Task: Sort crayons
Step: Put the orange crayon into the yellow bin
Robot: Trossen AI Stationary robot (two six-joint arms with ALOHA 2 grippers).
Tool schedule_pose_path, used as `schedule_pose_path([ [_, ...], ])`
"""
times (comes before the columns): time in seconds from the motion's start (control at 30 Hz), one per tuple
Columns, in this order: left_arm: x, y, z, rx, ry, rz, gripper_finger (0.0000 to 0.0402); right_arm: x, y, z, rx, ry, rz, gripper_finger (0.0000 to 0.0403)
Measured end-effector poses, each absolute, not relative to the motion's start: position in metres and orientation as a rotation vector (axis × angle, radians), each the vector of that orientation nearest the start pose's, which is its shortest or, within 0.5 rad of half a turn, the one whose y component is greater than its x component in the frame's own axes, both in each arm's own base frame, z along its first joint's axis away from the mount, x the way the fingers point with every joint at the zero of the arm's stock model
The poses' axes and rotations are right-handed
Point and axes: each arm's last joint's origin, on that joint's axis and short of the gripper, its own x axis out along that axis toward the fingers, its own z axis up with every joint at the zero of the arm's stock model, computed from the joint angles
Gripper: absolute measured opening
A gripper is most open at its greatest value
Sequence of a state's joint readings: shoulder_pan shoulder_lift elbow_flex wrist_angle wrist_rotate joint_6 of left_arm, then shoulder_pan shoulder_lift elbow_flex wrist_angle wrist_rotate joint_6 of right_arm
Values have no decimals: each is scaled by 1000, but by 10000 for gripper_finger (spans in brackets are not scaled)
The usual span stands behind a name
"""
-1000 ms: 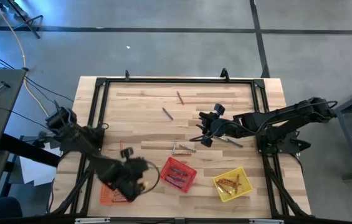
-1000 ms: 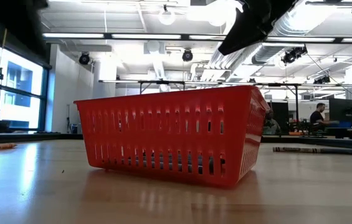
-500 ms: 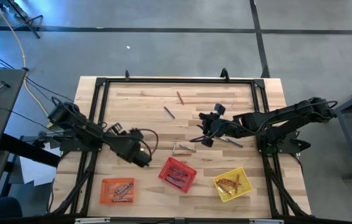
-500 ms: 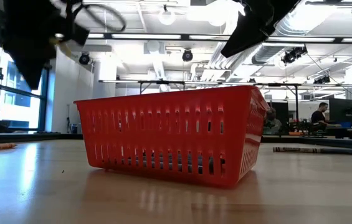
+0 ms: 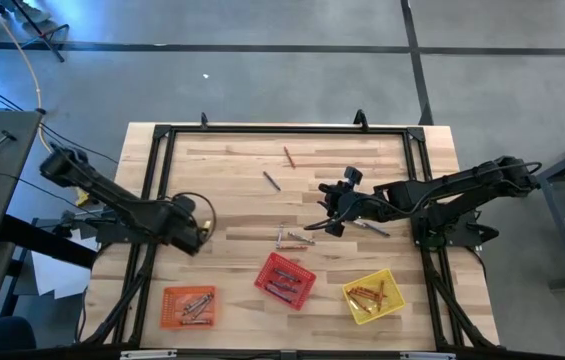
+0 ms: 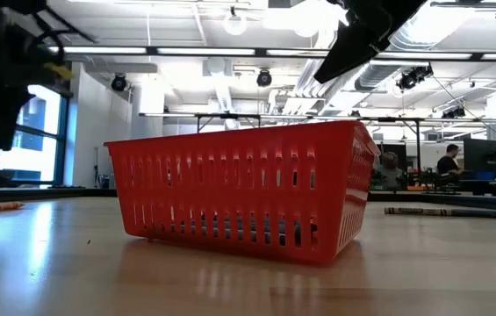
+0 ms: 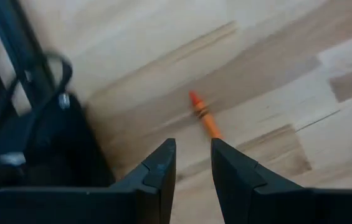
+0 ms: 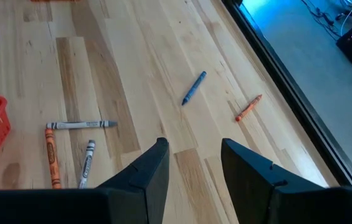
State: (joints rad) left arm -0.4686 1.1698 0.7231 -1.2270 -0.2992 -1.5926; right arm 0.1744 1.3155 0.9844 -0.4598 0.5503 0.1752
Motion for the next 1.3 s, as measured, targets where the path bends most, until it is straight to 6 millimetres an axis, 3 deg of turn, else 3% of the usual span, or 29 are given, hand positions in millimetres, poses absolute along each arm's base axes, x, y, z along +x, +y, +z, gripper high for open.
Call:
schedule_pose_path([
  [0.2,137,-60,215,-798,1076,920,97,268,32,270,-118,710,-418,139],
  [0.4,136,-60,215,-917,1091,877,117,268,32,270,-120,714,-418,139],
  [0.73,142,-63,205,-943,1097,960,143,267,32,270,-140,723,-412,139],
  [1.3,160,-74,179,-908,1195,1056,145,267,32,269,-148,728,-409,139],
])
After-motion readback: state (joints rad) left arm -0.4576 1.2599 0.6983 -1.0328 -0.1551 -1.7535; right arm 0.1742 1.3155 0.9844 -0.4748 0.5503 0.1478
